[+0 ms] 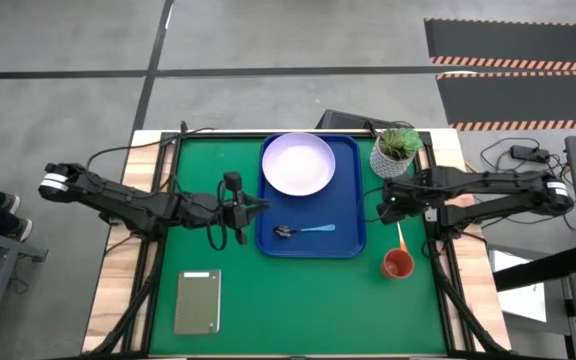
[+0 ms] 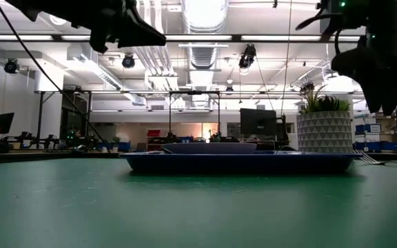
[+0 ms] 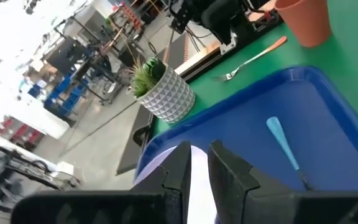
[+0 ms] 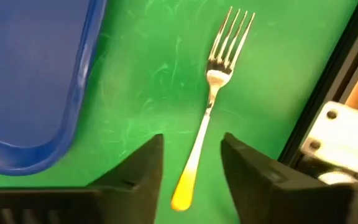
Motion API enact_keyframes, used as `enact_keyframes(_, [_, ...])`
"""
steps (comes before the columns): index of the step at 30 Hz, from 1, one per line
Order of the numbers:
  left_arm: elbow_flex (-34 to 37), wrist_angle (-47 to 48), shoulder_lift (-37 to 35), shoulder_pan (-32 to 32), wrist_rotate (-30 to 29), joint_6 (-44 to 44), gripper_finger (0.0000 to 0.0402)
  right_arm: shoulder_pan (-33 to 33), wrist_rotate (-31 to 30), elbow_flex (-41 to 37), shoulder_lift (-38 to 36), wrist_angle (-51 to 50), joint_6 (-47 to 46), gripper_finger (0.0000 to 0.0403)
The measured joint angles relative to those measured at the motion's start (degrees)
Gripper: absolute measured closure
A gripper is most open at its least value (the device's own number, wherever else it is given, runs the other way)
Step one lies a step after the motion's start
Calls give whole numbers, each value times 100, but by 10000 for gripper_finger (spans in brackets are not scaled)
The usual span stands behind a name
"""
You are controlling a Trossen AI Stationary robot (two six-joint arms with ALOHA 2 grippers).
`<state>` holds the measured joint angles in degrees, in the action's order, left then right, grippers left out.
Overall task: Pick and place plate/cup/fork/spoon on tray
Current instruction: Put the orange fork on the blue serving tray to the top of the green spoon
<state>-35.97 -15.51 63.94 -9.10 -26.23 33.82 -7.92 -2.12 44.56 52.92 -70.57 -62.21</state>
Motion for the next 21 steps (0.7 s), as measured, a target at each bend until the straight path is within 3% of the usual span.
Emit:
enact_keyframes(7, [-7, 21, 0, 0, -23, -694, 366, -200, -455, -111, -48, 185, 264, 187])
enact_keyframes(16, [-11, 26, 0, 7, -185, -325, 366, -430, -142, -957, -58, 916, 203, 182])
enact_keyframes(21, [-15, -42, 0, 13, -342, -3, 366, -428, -59, -1023, 100, 1104, 126, 184])
